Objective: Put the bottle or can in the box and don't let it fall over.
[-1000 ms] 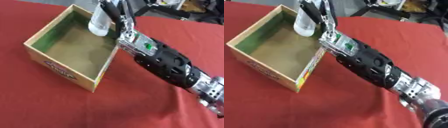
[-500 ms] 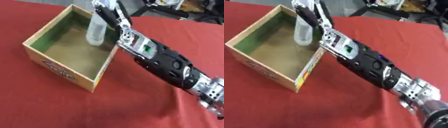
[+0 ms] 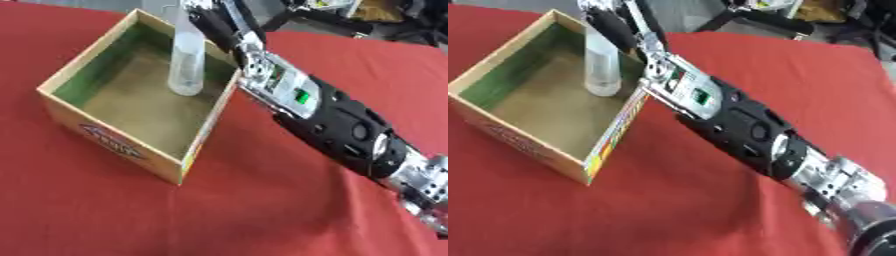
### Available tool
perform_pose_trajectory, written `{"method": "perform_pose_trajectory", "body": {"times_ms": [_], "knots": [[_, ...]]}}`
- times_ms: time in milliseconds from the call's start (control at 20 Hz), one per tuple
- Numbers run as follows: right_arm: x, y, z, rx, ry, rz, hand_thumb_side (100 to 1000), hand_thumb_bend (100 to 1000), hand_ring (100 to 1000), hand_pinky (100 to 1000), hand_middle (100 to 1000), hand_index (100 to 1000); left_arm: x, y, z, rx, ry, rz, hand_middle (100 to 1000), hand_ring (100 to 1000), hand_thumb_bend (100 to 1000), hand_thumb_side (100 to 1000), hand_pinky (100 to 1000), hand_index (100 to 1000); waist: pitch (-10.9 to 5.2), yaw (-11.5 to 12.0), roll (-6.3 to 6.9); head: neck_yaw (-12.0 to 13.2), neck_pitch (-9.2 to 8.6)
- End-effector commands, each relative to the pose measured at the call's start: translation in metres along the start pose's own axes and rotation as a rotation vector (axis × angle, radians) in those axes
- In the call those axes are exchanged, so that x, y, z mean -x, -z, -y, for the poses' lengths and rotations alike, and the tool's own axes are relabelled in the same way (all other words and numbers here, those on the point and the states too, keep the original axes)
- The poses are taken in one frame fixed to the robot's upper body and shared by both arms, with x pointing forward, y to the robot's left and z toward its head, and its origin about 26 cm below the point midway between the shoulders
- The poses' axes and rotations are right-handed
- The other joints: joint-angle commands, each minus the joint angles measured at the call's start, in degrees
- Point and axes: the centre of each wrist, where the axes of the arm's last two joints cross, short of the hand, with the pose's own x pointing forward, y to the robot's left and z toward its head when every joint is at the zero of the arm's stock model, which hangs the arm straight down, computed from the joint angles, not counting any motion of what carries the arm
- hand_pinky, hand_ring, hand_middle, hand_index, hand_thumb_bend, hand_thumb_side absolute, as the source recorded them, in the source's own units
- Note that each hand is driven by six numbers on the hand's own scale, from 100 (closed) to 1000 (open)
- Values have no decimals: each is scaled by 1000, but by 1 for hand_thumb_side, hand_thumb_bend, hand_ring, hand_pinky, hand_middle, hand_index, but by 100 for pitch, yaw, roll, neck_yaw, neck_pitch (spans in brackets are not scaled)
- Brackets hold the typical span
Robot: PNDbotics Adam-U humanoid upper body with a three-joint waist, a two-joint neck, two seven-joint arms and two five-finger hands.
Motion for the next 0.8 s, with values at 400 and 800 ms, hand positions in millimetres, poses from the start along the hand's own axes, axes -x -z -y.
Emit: {"method": "perform_pose_trajectory", "body": {"times_ms": [400,800], "knots": [[-17,-23,-6,-169,24,-93,163,100,1000,924,921,994,-8,4,-6,1,46,22,1000,1000,303,872,543,697,-259,-395,181,113,158],[-21,-29,-7,-182,21,-102,157,100,1000,924,921,994,-8,3,-7,2,49,20,1000,1000,303,872,544,697,-278,-442,205,128,164]]}}
